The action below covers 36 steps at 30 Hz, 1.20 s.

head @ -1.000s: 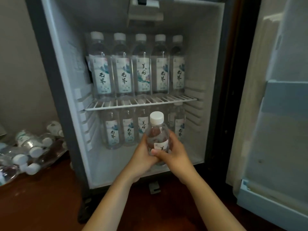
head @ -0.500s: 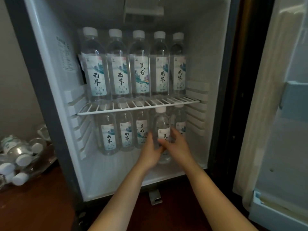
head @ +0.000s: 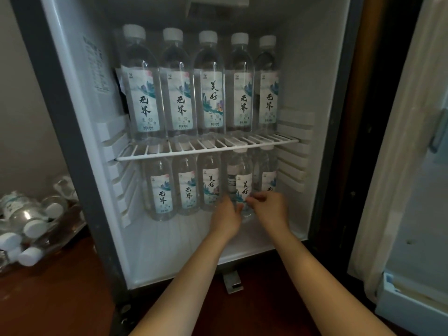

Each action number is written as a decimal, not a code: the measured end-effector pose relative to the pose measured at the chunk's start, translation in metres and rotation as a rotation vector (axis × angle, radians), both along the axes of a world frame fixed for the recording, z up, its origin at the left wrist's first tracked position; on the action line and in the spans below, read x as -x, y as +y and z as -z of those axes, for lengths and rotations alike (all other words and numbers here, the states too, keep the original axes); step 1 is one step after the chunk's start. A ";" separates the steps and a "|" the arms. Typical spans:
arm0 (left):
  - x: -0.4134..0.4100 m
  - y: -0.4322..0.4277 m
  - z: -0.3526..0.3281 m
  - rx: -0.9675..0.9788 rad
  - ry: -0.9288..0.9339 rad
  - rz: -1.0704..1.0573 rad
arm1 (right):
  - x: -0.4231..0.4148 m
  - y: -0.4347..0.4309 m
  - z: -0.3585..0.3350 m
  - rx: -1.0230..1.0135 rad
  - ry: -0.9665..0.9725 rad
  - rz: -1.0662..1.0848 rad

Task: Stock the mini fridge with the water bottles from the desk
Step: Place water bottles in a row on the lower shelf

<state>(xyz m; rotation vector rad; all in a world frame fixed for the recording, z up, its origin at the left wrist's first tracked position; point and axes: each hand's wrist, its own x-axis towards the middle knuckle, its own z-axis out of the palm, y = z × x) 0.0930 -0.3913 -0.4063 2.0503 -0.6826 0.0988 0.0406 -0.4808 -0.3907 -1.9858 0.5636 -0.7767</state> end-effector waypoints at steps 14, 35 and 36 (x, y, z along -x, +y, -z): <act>0.053 0.086 -0.007 0.125 0.152 -0.065 | 0.030 0.079 -0.005 -0.185 -0.096 -0.247; 0.078 0.367 0.014 0.197 0.343 -0.488 | 0.024 0.310 0.009 -0.056 0.234 -0.961; 0.074 0.370 0.016 0.208 0.340 -0.507 | 0.019 0.314 0.011 -0.021 0.239 -0.916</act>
